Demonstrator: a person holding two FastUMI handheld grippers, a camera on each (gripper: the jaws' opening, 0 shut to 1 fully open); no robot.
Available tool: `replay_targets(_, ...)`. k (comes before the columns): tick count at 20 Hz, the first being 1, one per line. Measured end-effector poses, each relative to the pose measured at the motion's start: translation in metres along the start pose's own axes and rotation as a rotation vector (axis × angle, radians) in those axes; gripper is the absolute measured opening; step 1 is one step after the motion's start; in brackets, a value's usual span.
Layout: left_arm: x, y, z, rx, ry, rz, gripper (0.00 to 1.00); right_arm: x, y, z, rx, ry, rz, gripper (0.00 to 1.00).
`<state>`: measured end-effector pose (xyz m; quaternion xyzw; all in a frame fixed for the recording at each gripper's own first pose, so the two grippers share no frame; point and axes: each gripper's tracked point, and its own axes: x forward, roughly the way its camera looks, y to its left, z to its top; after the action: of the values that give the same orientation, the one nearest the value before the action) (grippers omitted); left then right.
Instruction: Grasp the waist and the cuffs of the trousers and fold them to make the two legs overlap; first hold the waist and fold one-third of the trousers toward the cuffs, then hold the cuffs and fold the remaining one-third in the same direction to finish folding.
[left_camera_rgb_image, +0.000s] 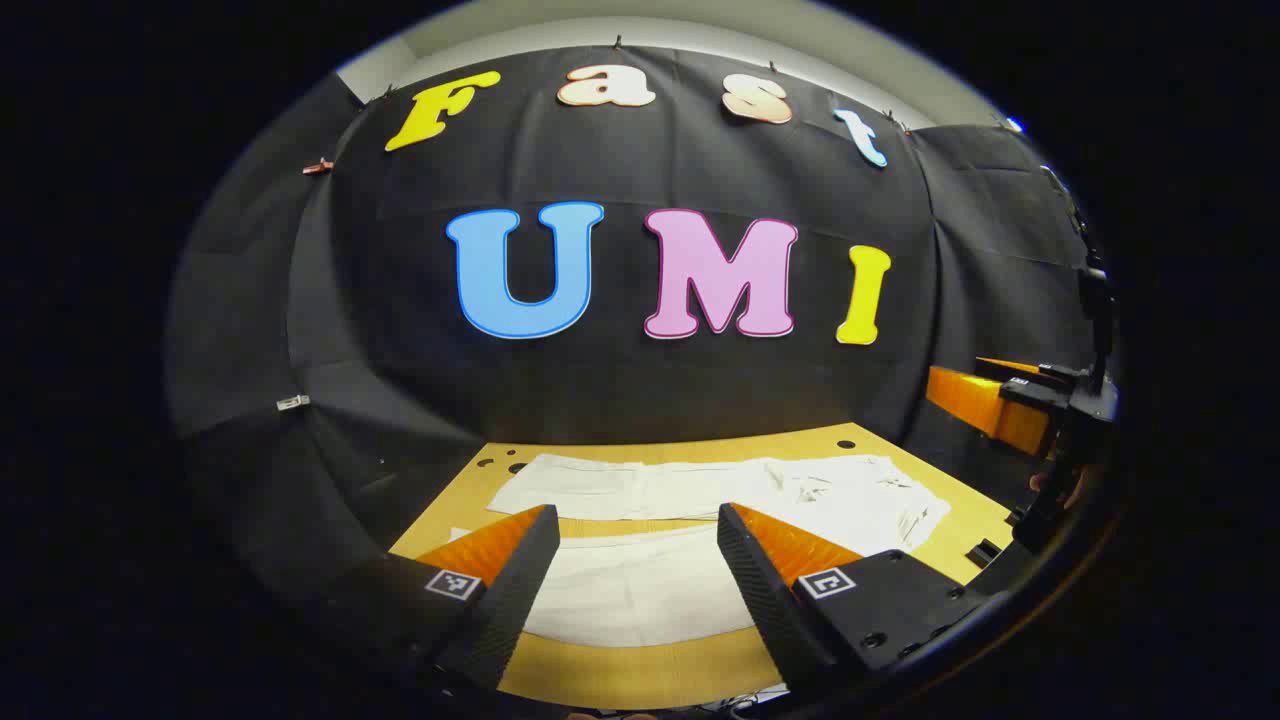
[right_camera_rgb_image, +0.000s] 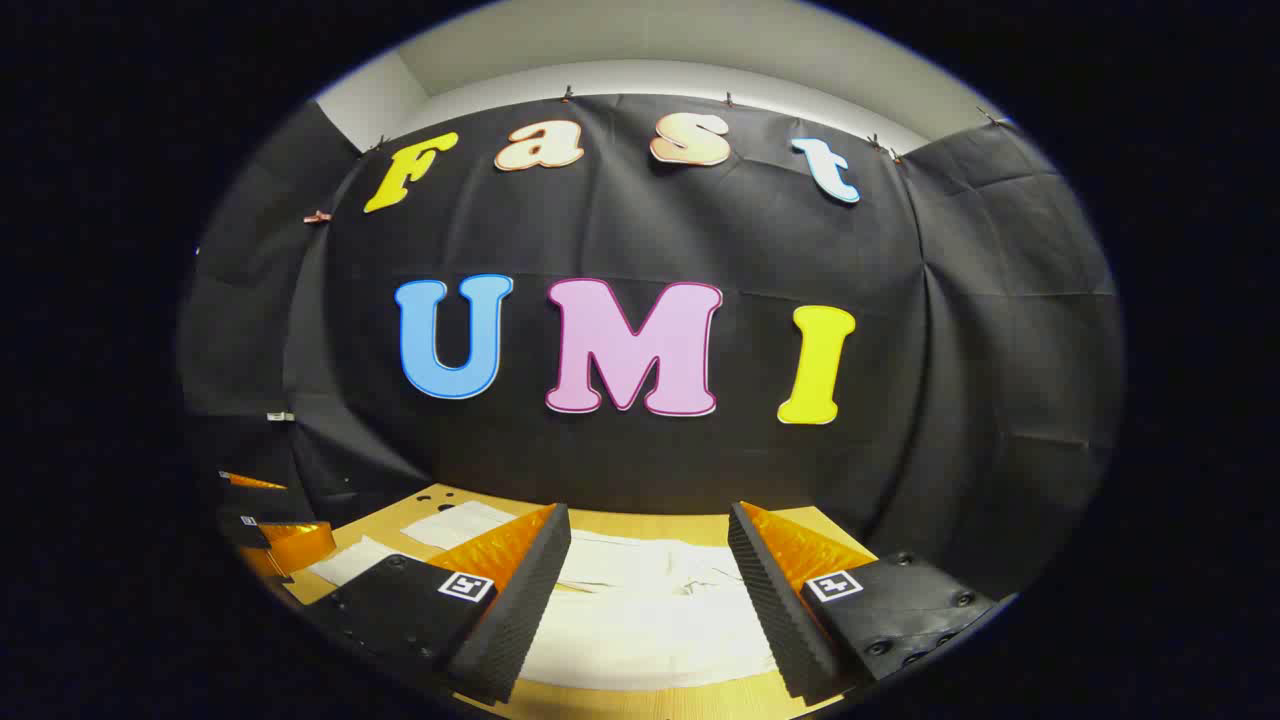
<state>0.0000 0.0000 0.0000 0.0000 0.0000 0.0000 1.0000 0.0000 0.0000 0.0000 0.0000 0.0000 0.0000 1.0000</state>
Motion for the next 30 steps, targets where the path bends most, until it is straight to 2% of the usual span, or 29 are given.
replay_targets(3,0.014,-0.005,0.003,-0.018,0.003,-0.002,0.99,0.010,-0.009,-0.007,-0.004,0.021,-0.008,0.97)
replay_targets(8,0.034,-0.001,0.004,0.042,-0.006,0.028,0.99,0.022,-0.013,-0.016,0.002,0.050,0.022,0.97)
replay_targets(11,0.042,-0.004,0.010,0.066,-0.022,0.018,0.99,0.028,-0.014,-0.017,0.001,0.054,0.046,0.97)
replay_targets(15,0.054,-0.006,0.011,0.057,-0.027,0.016,0.99,0.035,-0.015,-0.021,-0.006,0.061,0.050,0.97)
replay_targets(22,0.062,-0.010,0.020,0.064,-0.066,0.012,0.99,0.046,-0.019,-0.021,-0.020,0.062,0.069,0.97)
replay_targets(30,0.061,-0.007,0.016,0.076,-0.057,0.018,0.99,0.058,-0.033,-0.020,-0.058,0.053,0.064,0.97)
